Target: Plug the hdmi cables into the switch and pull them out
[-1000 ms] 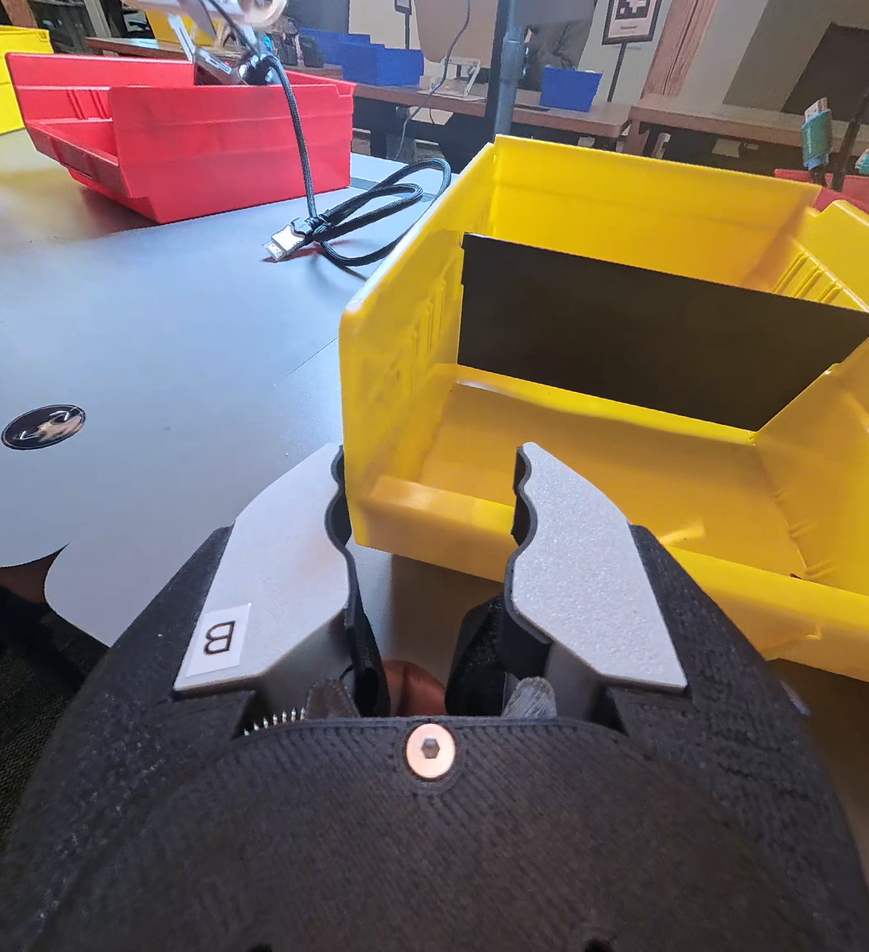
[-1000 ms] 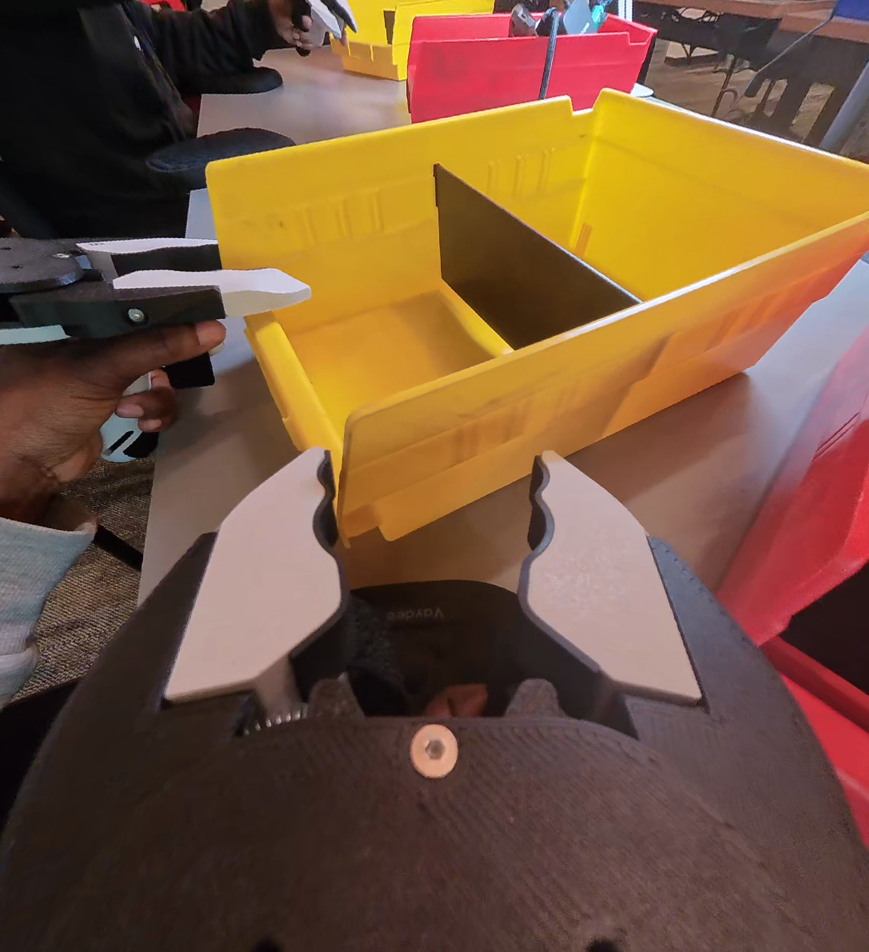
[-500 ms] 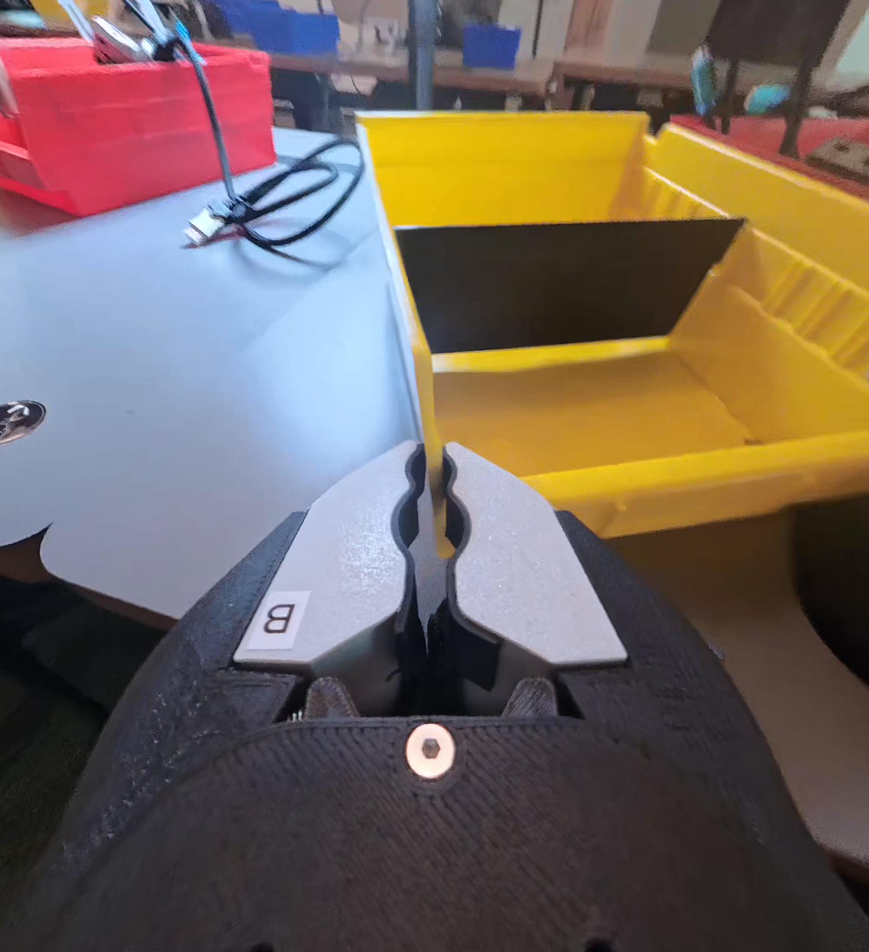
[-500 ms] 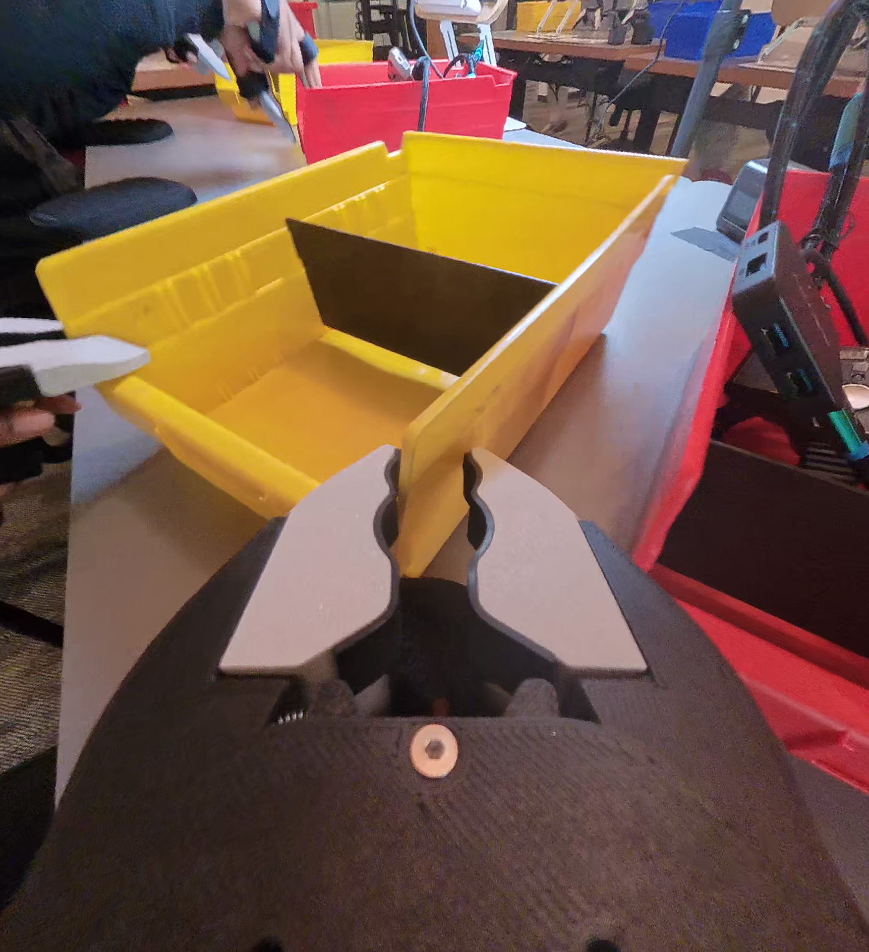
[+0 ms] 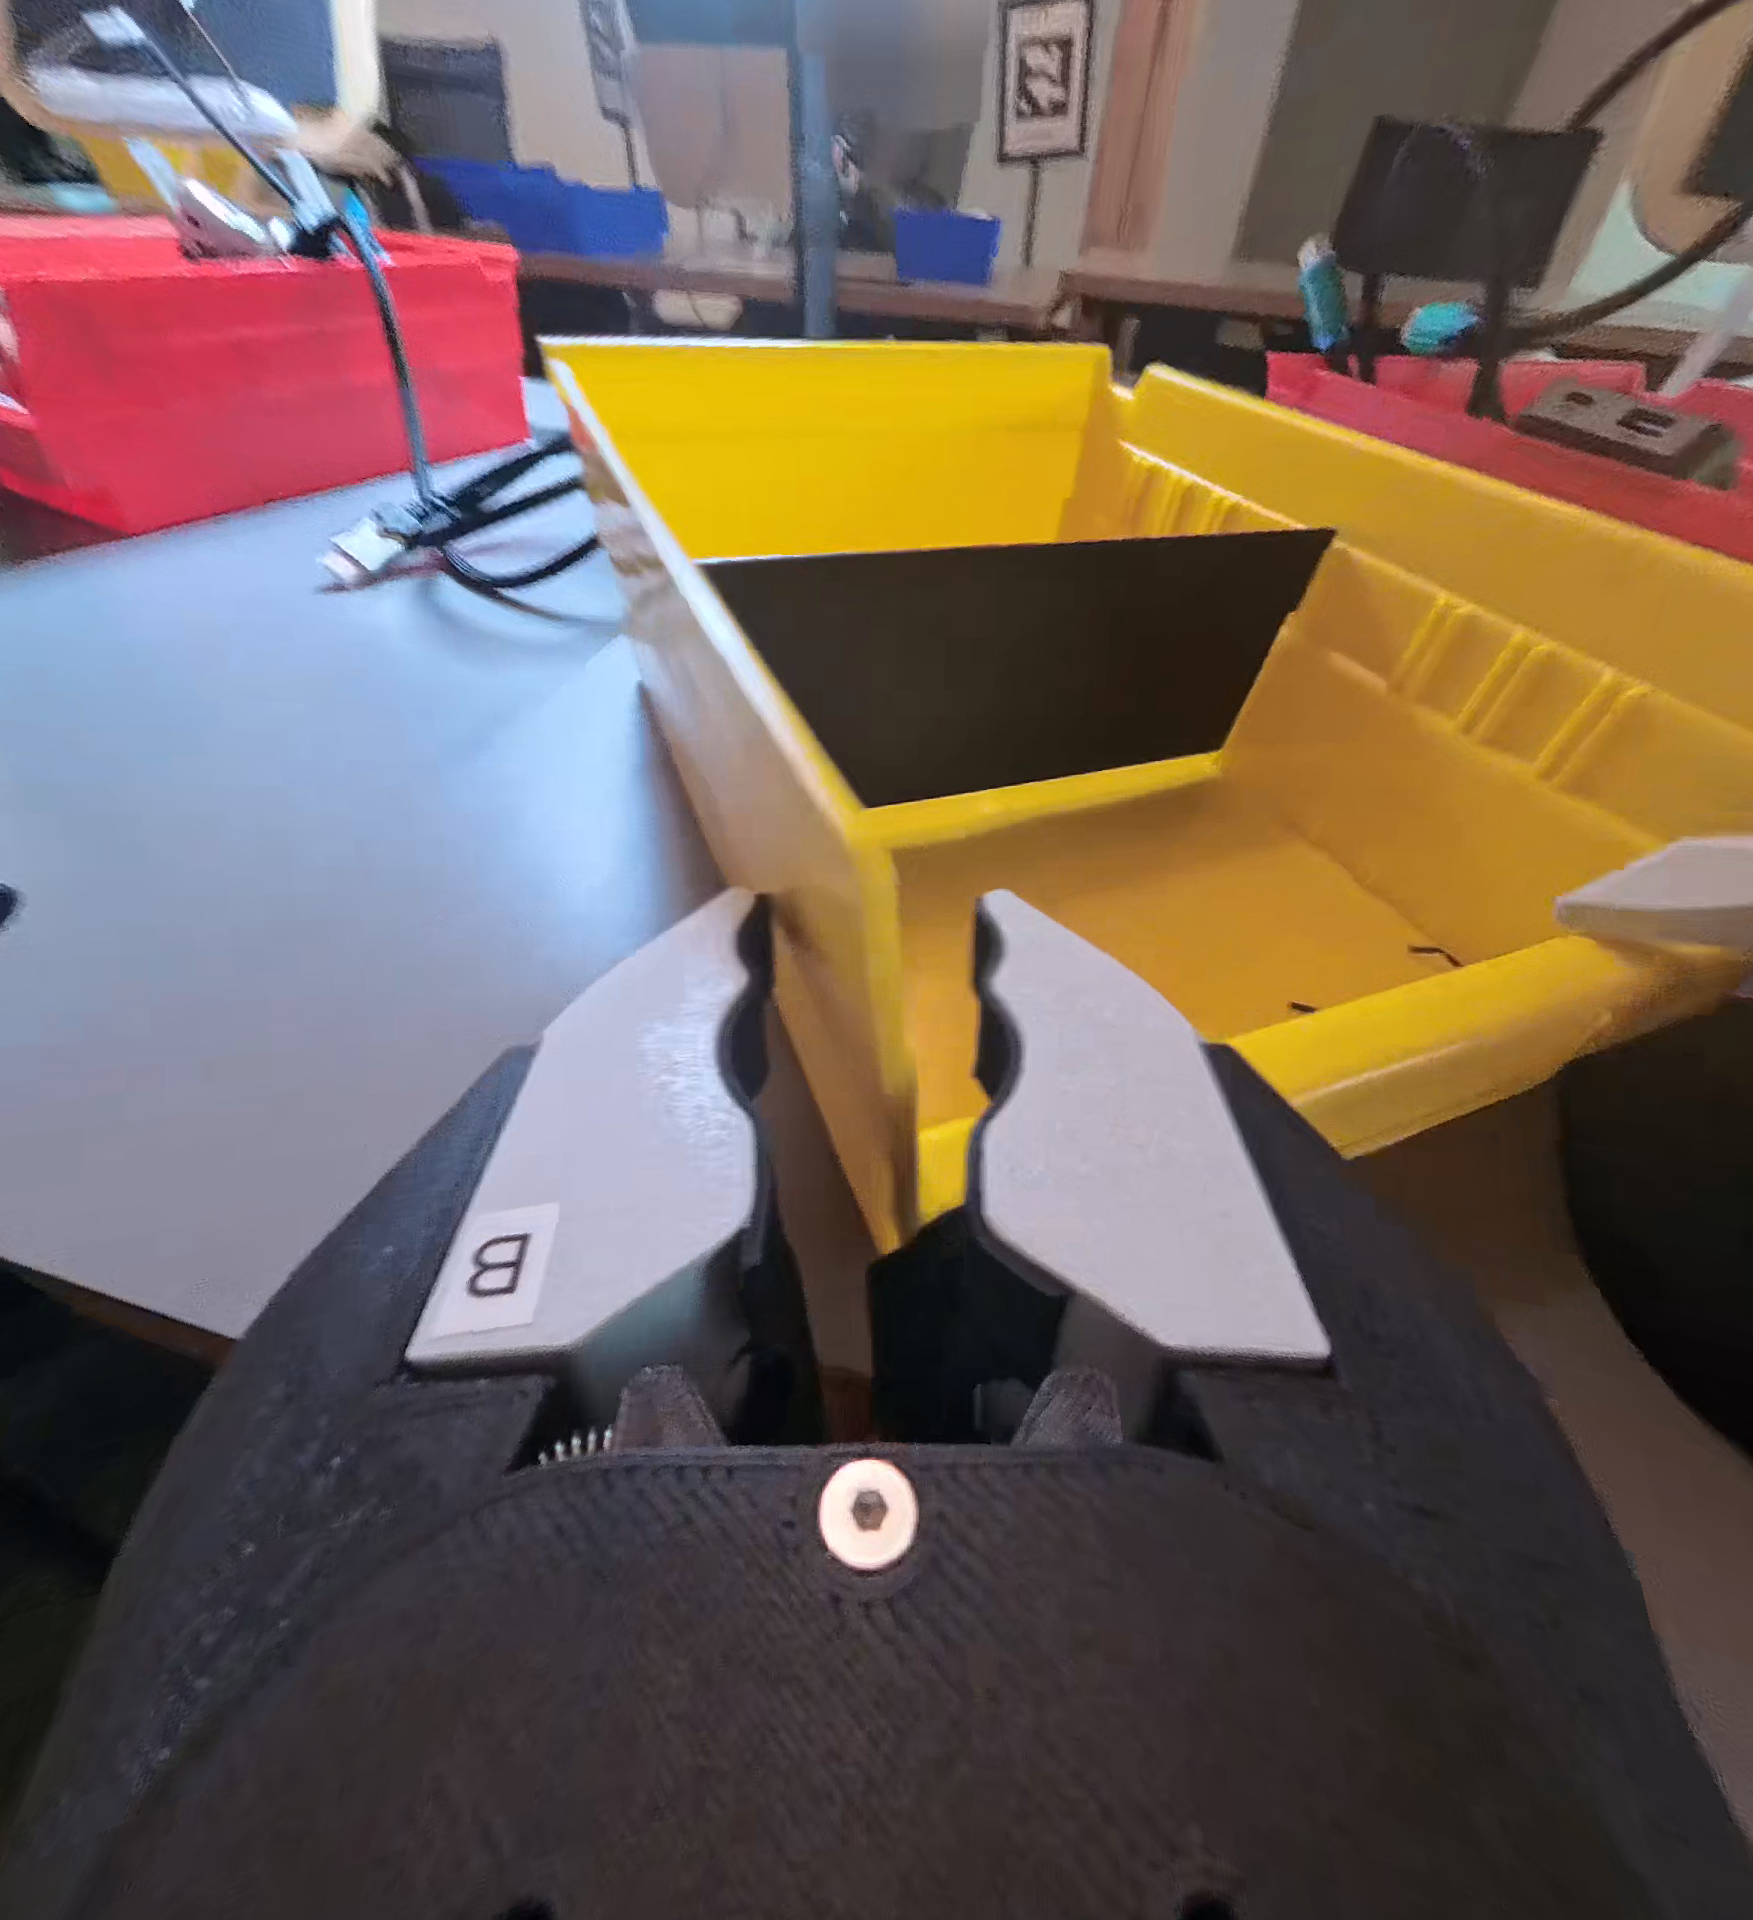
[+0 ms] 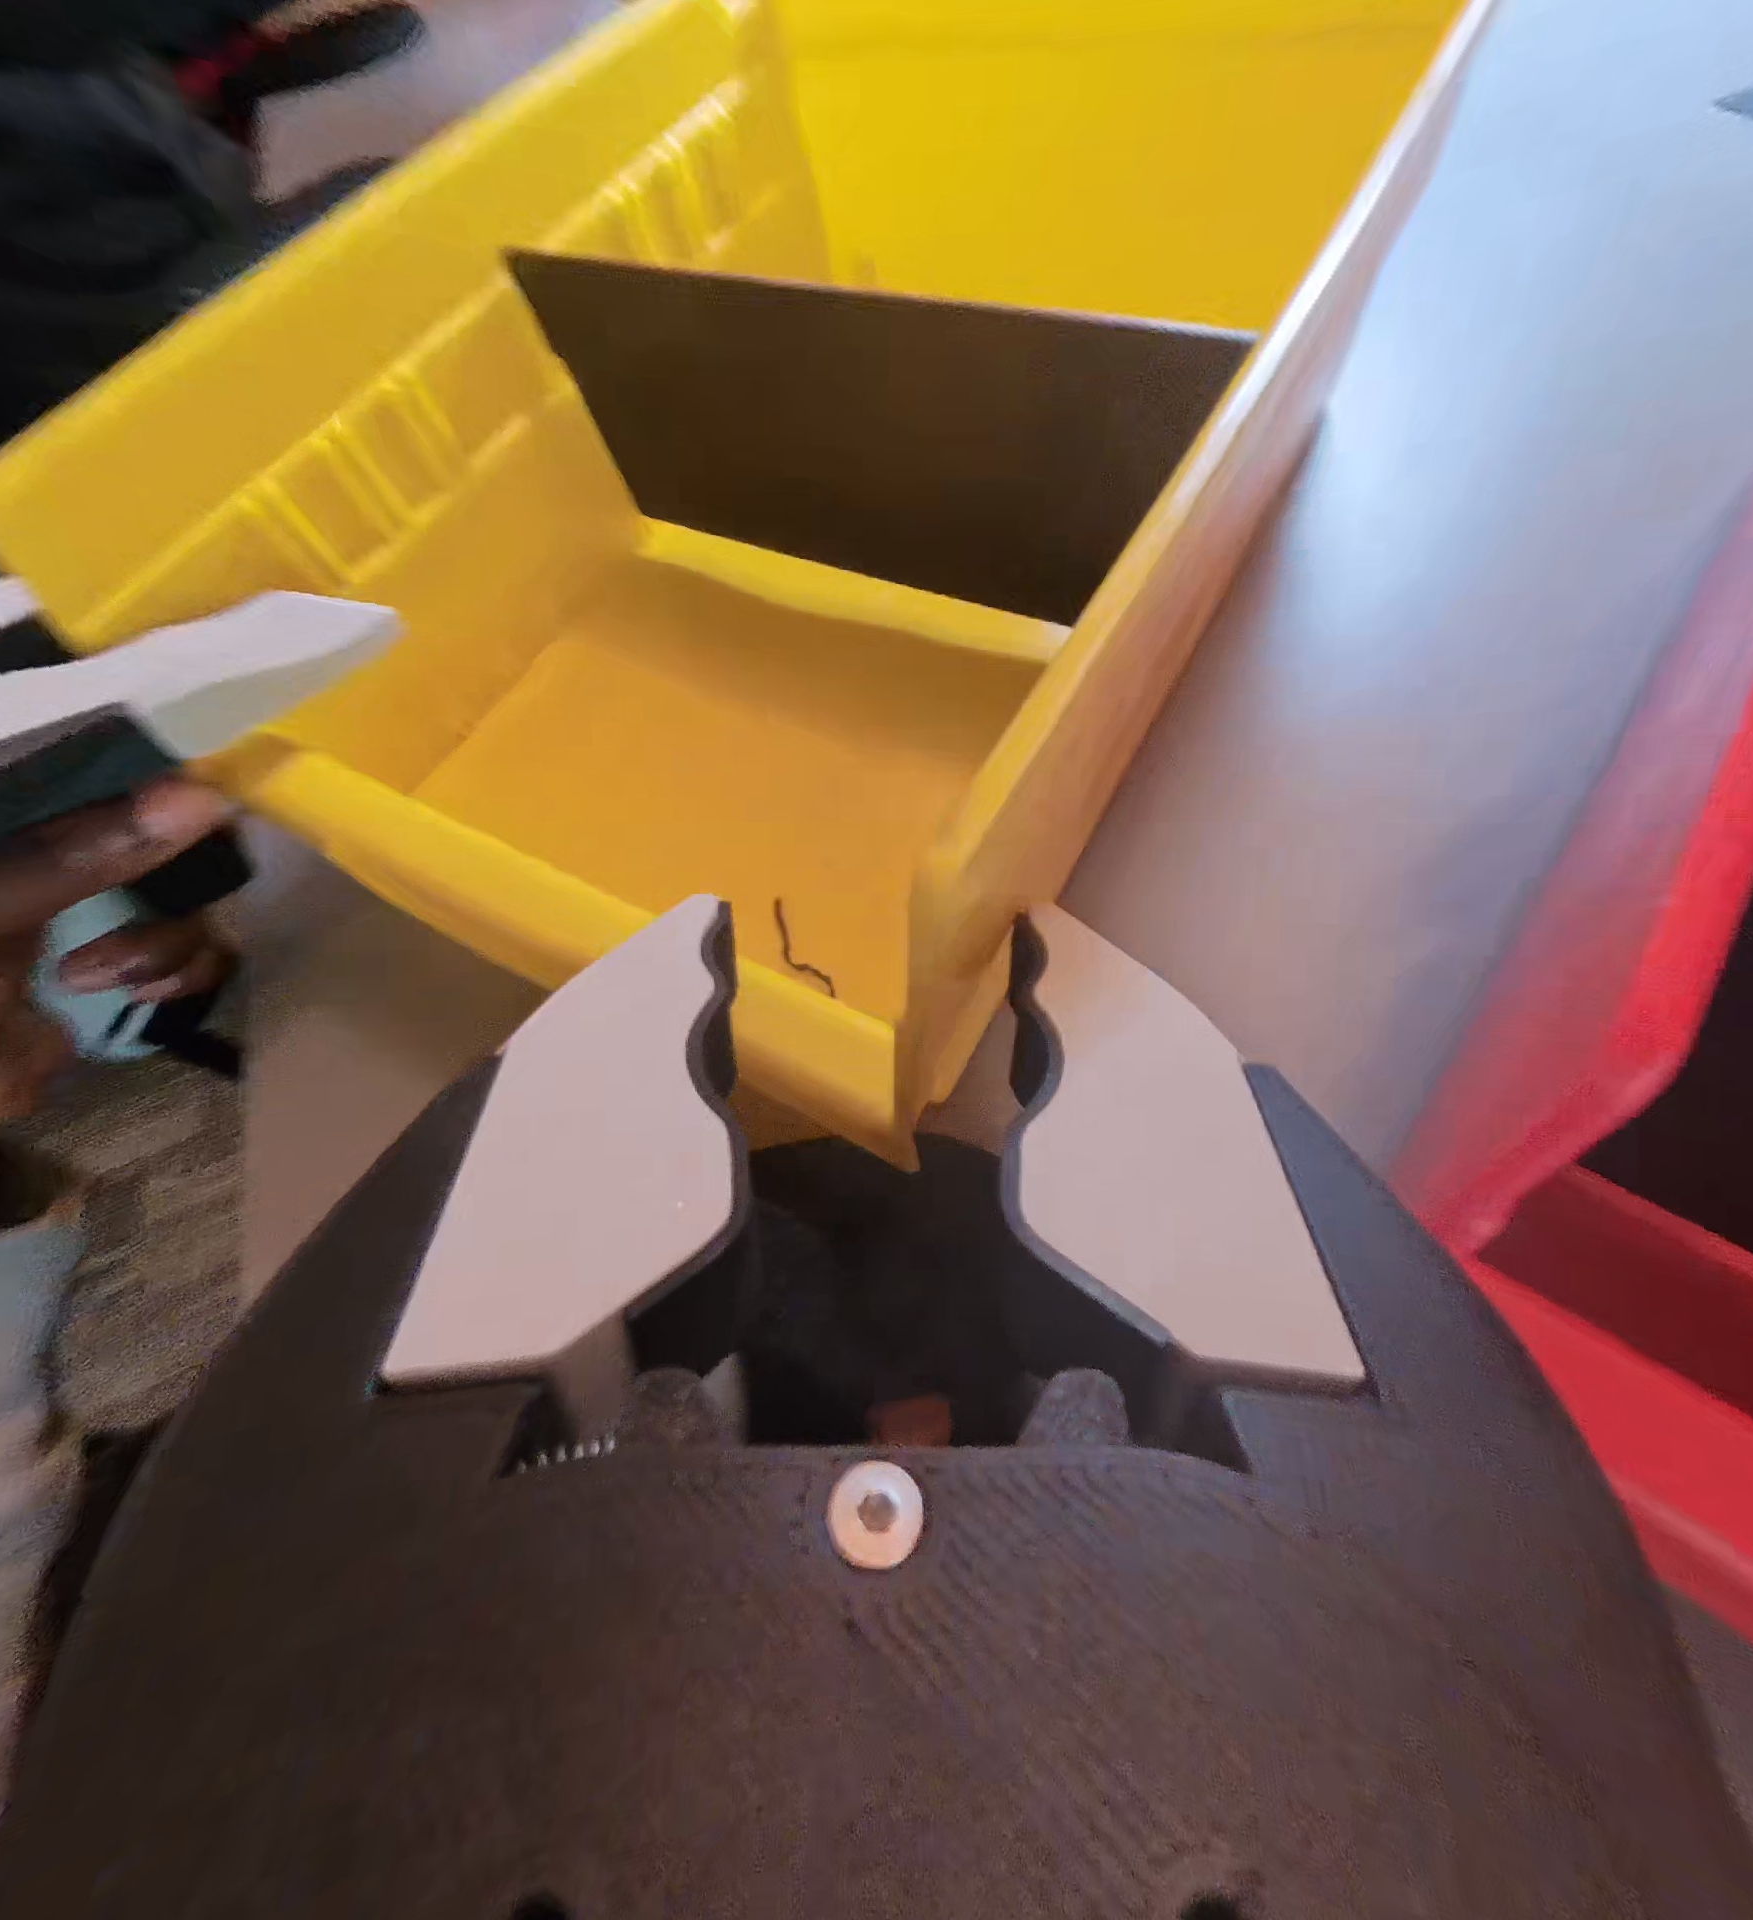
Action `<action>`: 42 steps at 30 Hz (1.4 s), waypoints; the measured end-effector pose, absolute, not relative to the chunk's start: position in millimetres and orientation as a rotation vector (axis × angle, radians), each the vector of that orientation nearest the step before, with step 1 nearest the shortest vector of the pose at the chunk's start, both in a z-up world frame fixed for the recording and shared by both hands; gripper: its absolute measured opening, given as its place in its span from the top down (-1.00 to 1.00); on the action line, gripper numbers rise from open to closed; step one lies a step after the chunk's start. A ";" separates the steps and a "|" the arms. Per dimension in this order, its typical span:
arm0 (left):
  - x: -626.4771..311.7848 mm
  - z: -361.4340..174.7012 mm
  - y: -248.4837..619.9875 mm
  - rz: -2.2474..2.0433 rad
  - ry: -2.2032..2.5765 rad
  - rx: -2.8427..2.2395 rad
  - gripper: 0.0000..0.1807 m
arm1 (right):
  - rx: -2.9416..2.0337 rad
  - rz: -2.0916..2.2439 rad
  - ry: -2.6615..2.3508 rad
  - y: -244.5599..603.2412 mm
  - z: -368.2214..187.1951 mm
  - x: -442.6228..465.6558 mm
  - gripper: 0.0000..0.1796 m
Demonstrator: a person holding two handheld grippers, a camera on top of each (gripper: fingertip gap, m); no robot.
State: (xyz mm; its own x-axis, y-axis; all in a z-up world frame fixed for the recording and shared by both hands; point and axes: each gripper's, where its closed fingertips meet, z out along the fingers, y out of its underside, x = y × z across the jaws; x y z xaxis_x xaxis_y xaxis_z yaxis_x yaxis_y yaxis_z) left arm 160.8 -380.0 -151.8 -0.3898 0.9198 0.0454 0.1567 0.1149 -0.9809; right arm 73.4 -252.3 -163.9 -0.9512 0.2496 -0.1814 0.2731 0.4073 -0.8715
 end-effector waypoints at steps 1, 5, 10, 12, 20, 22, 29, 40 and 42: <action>162.0 -150.5 -383.2 1.406 -1.689 -1.057 0.79 | 0.545 -1.617 2.659 -251.9 -166.6 66.5 0.56; 171.3 -132.3 -385.8 1.665 -1.687 -1.149 0.92 | 0.599 -1.736 2.701 -247.6 -158.3 57.5 0.83; 182.5 -70.9 -357.7 1.847 -1.456 -0.987 0.91 | 0.483 -2.209 2.635 -231.0 -105.0 55.2 0.88; 187.0 -40.7 -337.4 1.944 -1.322 -0.905 0.91 | 0.466 -2.399 2.562 -212.3 -74.2 56.7 0.89; 157.7 19.0 -211.4 1.897 -0.855 -0.749 0.88 | 0.463 -3.117 2.437 -66.8 8.5 43.9 0.92; 127.4 21.3 -170.8 1.834 -0.785 -0.813 0.87 | 0.600 -3.243 2.451 -14.6 11.0 29.1 0.92; -24.7 8.0 -3.4 1.491 -0.671 -1.195 0.83 | 1.656 -2.971 2.646 178.0 -14.5 -63.4 0.96; -109.9 -100.2 89.1 1.053 -0.801 -1.448 0.80 | 2.258 -1.798 2.918 275.3 -107.9 -115.8 0.96; -109.4 -104.4 89.2 1.029 -0.815 -1.459 0.78 | 2.269 -1.686 2.996 275.7 -113.9 -116.5 0.95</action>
